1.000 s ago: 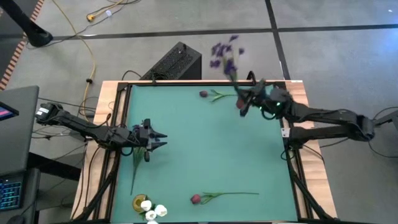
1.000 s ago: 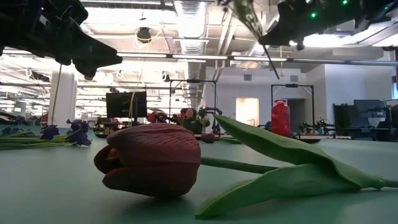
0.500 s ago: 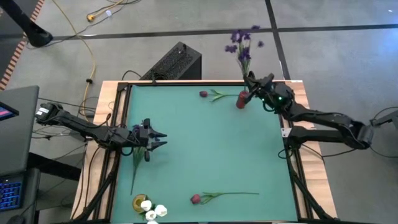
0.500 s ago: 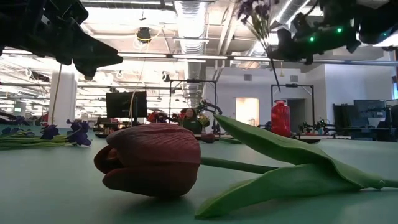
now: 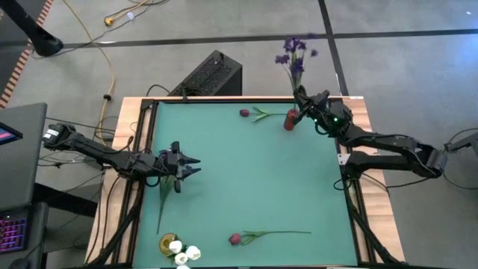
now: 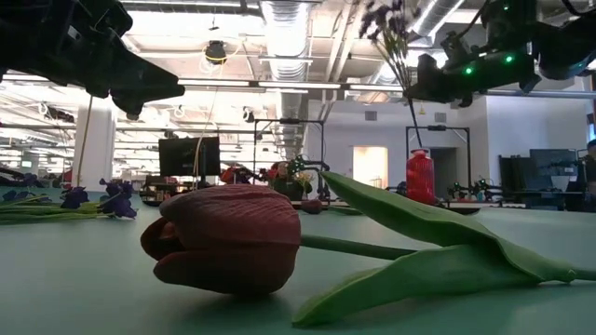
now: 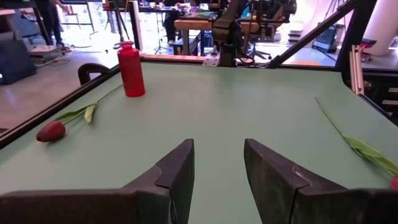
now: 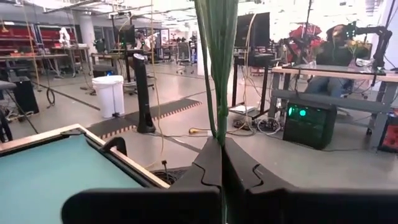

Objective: Sort flowers into vase by color
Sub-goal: Put the purple flowers into the red vase

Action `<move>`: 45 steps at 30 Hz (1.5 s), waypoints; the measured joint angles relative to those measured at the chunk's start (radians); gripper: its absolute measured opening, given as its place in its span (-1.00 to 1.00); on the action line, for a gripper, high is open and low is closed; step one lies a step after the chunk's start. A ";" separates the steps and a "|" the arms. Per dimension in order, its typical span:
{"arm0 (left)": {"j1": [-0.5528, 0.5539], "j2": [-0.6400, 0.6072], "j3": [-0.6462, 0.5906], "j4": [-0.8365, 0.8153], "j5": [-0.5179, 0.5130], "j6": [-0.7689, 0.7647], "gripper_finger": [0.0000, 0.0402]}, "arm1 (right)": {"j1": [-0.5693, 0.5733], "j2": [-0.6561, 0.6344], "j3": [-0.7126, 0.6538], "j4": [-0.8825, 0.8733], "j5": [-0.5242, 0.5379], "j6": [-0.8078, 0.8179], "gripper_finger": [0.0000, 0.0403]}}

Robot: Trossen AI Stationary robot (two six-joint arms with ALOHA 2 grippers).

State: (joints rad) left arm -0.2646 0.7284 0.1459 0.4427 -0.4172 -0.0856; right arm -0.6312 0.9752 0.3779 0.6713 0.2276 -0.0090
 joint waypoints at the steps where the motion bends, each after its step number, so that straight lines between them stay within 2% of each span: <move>1: 0.000 0.000 0.000 0.000 -0.002 0.002 -0.36 | 0.000 0.011 0.000 0.007 0.000 -0.001 -0.90; 13: 0.000 0.000 0.000 -0.003 -0.010 0.013 -0.36 | 0.000 0.109 0.000 0.034 0.003 -0.028 -0.90; 24: 0.000 0.000 0.000 -0.004 -0.010 0.029 -0.36 | 0.000 0.078 0.000 -0.027 0.007 -0.053 -0.89; 35: 0.000 0.000 0.000 -0.003 -0.014 0.040 -0.36 | 0.000 0.075 0.000 -0.087 0.011 -0.078 -0.61; 40: 0.000 0.000 0.000 -0.003 -0.016 0.041 -0.36 | 0.000 0.075 0.000 -0.131 0.067 -0.079 -0.52; 45: 0.000 0.000 0.000 -0.003 -0.017 0.053 -0.36 | 0.000 0.074 0.000 -0.190 0.087 -0.079 -0.33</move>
State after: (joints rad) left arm -0.2646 0.7284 0.1459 0.4393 -0.4339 -0.0322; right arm -0.6308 1.0493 0.3779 0.4811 0.3144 -0.0875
